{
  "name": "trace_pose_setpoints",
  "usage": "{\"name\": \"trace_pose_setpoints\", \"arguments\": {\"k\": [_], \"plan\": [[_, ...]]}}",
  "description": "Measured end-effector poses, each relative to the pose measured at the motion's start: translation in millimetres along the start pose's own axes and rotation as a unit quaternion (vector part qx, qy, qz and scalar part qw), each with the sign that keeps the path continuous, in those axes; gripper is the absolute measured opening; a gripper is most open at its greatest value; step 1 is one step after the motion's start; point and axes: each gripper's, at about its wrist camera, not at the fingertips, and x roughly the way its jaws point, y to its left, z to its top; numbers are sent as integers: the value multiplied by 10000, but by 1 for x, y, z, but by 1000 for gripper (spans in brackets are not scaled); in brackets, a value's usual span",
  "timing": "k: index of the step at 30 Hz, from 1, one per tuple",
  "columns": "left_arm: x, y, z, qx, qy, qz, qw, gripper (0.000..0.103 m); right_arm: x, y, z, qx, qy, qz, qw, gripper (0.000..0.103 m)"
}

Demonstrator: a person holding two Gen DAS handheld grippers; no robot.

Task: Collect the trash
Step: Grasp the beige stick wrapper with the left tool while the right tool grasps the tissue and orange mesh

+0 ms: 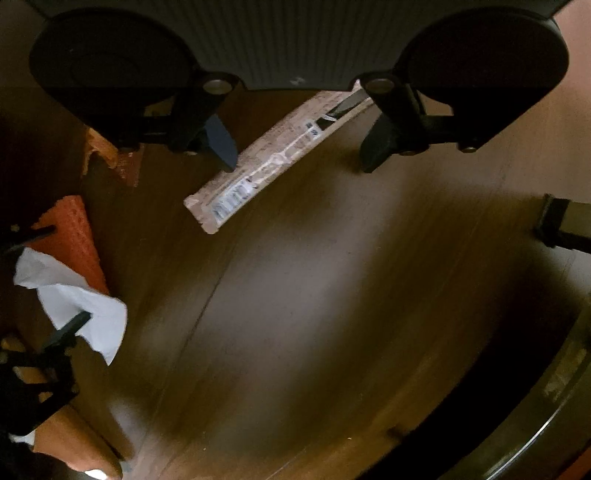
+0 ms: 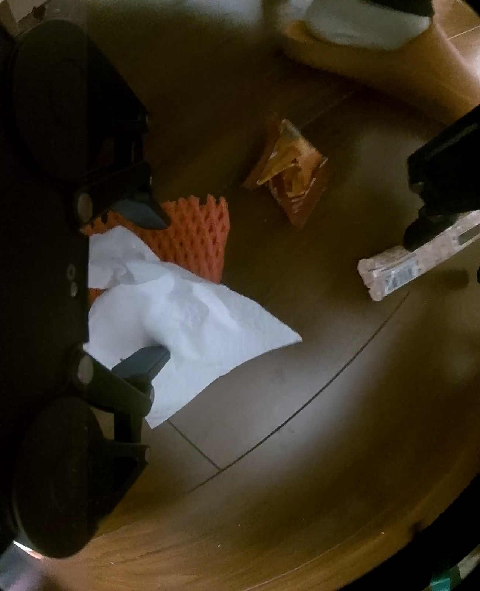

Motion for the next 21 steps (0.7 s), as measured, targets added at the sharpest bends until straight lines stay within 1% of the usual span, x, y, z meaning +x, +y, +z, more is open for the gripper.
{"name": "trace_pose_setpoints", "arguments": {"k": [1, 2, 3, 4, 5, 7, 11, 14, 16, 18, 19, 20, 21], "plan": [[0, 0, -1, 0, -5, -55, 10000, 65, 2, 0, 1, -19, 37, -41, 10000, 69], [0, 0, -3, 12, 35, -92, 10000, 55, 4, 0, 1, -25, 73, -71, 9999, 69], [-1, -4, -5, 114, 12, 90, 9999, 48, 7, 1, 1, -29, 99, -84, 9999, 69], [-2, -6, -6, 152, -33, 87, 9998, 46, 8, 0, 2, -36, 104, -96, 9999, 70], [-1, -5, -7, 113, -38, 86, 9999, 46, 8, 1, 2, -42, 81, -101, 9999, 71], [-2, -3, -7, 63, -78, 94, 9999, 44, 8, 3, 3, -68, 60, -153, 9998, 71], [-5, -2, -5, 32, -151, 89, 9998, 29, 9, 6, 1, -119, 50, -227, 9997, 68], [-8, -2, -1, -36, -130, 114, 9998, 26, 7, 7, 3, -42, 45, -216, 9997, 66], [-7, -2, 3, -142, -112, 110, 9998, 24, 6, 4, 3, 70, 3, -212, 9997, 57], [-7, 5, 5, -323, -79, 76, 9994, 23, 5, -2, 4, 202, -1, -146, 9997, 40], [-7, 8, 4, -439, -57, 60, 9990, 23, 2, -6, 6, 289, -7, -87, 9995, 30], [-7, 13, 5, -579, -30, 35, 9983, 23, -2, -10, 8, 378, -10, -58, 9993, 22], [-7, 17, 4, -718, -16, 27, 9974, 23, -6, -14, 10, 494, -29, -96, 9987, 20]]}}
